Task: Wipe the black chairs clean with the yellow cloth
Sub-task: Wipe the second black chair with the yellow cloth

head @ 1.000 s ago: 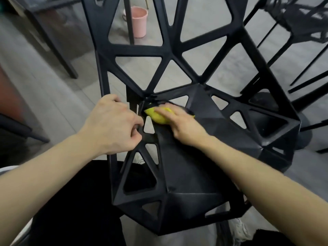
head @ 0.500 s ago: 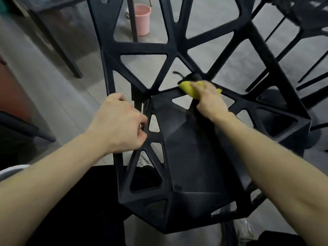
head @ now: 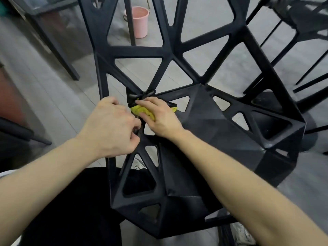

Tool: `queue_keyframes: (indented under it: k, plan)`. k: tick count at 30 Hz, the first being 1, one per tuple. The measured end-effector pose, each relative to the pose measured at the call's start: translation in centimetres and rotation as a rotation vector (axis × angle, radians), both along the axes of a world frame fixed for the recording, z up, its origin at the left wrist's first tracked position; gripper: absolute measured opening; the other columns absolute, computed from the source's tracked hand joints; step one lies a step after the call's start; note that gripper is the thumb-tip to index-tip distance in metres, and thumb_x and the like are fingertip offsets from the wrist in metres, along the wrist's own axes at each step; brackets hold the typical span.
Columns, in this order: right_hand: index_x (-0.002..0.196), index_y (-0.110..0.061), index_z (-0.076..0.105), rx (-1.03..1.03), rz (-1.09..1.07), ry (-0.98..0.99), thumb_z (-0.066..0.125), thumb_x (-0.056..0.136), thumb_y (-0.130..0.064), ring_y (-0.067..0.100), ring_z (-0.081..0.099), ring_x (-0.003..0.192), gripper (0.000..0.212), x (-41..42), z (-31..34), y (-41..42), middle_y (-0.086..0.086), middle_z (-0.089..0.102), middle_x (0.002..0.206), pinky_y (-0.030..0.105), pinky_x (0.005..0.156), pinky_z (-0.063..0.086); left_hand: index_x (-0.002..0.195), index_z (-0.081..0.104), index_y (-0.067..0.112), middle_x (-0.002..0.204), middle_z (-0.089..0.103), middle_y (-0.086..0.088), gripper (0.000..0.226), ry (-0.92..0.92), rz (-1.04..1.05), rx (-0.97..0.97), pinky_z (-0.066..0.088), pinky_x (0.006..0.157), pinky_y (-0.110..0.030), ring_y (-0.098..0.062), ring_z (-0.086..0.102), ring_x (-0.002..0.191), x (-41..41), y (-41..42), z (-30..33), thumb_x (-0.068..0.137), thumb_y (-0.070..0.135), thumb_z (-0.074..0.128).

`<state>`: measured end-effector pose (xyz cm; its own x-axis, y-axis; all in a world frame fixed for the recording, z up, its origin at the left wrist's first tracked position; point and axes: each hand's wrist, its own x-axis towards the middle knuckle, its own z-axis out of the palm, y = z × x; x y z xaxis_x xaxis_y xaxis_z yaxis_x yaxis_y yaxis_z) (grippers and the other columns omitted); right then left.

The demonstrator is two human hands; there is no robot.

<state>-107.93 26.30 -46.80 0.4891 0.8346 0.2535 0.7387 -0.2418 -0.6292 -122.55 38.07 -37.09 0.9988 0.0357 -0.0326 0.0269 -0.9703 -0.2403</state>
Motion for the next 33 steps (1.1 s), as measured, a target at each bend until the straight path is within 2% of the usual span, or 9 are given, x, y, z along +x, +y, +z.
queue_keyframes:
  k: [3,8,11,14,18,20,24,30,33]
  plan:
    - [0.142,-0.023,0.066,-0.116,0.006,-0.1,0.066,0.099,-0.021,0.021,0.055,0.133,0.043,6.0,0.5,-4.1,0.004,0.061,0.141,0.031,0.121,0.038,0.092,0.08,0.036,0.077,0.074,0.011,0.051,0.005,0.012,0.011,0.039,0.1,-0.038,-0.013,0.067,0.083,0.0,0.2,-0.1,0.077,0.045,0.032]
    - [0.145,-0.029,0.063,-0.247,-0.463,-0.07,0.061,0.103,-0.036,0.024,0.052,0.143,0.042,11.8,1.6,-9.6,0.002,0.054,0.157,0.039,0.123,0.037,0.088,0.076,0.034,0.075,0.073,0.011,0.051,-0.005,0.02,0.014,0.038,0.099,-0.037,-0.012,0.067,0.081,0.8,0.4,-0.2,0.076,0.046,0.028]
    - [0.147,-0.031,0.063,-0.252,-0.212,-0.04,0.063,0.102,-0.041,0.022,0.052,0.145,0.047,1.6,1.6,-9.5,0.007,0.059,0.154,0.04,0.123,0.038,0.091,0.079,0.036,0.077,0.073,0.011,0.054,-0.01,0.007,0.026,0.038,0.1,-0.036,-0.012,0.067,0.084,1.1,0.4,-0.1,0.075,0.046,0.028]
    - [0.147,-0.034,0.062,-0.311,0.064,-0.065,0.065,0.097,-0.052,0.015,0.063,0.127,0.053,-5.6,3.0,-10.8,-0.002,0.072,0.134,0.033,0.109,0.049,0.094,0.081,0.039,0.077,0.074,0.01,0.051,-0.023,-0.007,0.057,0.038,0.095,-0.037,-0.012,0.069,0.085,0.9,0.5,-0.3,0.078,0.046,0.033]
    - [0.137,-0.024,0.065,-0.327,-0.001,0.022,0.071,0.095,-0.038,0.016,0.059,0.116,0.045,-5.9,3.2,-13.0,-0.002,0.064,0.117,0.027,0.103,0.045,0.091,0.081,0.035,0.072,0.072,0.006,0.053,-0.037,-0.013,0.051,0.038,0.091,-0.037,-0.014,0.066,0.078,0.3,-0.2,0.4,0.083,0.045,0.03]
    - [0.138,-0.016,0.061,-0.327,-0.152,0.005,0.07,0.096,-0.028,0.023,0.06,0.127,0.045,-1.6,2.6,-15.2,0.006,0.064,0.131,0.028,0.109,0.041,0.095,0.08,0.032,0.083,0.075,0.006,0.058,-0.008,-0.035,0.013,0.037,0.096,-0.039,-0.017,0.066,0.085,-1.5,-1.4,-0.2,0.085,0.048,0.026]
    - [0.159,-0.015,0.044,-0.421,-0.597,-0.034,0.051,0.088,-0.043,0.031,0.041,0.153,0.077,6.3,3.0,-18.8,0.013,0.046,0.163,0.038,0.125,0.031,0.095,0.082,0.025,0.095,0.078,0.007,0.047,-0.02,-0.071,-0.071,0.037,0.108,-0.044,-0.023,0.067,0.097,-5.3,-4.4,-2.8,0.085,0.048,0.041]
    - [0.151,-0.031,0.058,-0.24,-0.166,-0.017,0.071,0.094,-0.047,0.024,0.052,0.143,0.061,-13.5,3.1,-14.7,0.002,0.064,0.148,0.034,0.123,0.033,0.087,0.084,0.023,0.088,0.08,0.006,0.038,-0.096,-0.071,-0.095,0.043,0.104,-0.047,-0.025,0.07,0.09,-4.7,-3.9,-3.4,0.082,0.039,0.05]
    - [0.148,-0.029,0.062,-0.162,-0.096,-0.009,0.07,0.097,-0.035,0.021,0.057,0.136,0.052,-14.0,3.8,-17.3,-0.001,0.067,0.143,0.032,0.119,0.04,0.09,0.085,0.023,0.092,0.081,0.006,0.039,-0.095,-0.081,-0.098,0.043,0.104,-0.048,-0.025,0.07,0.091,-4.9,-3.9,-3.7,0.083,0.038,0.049]
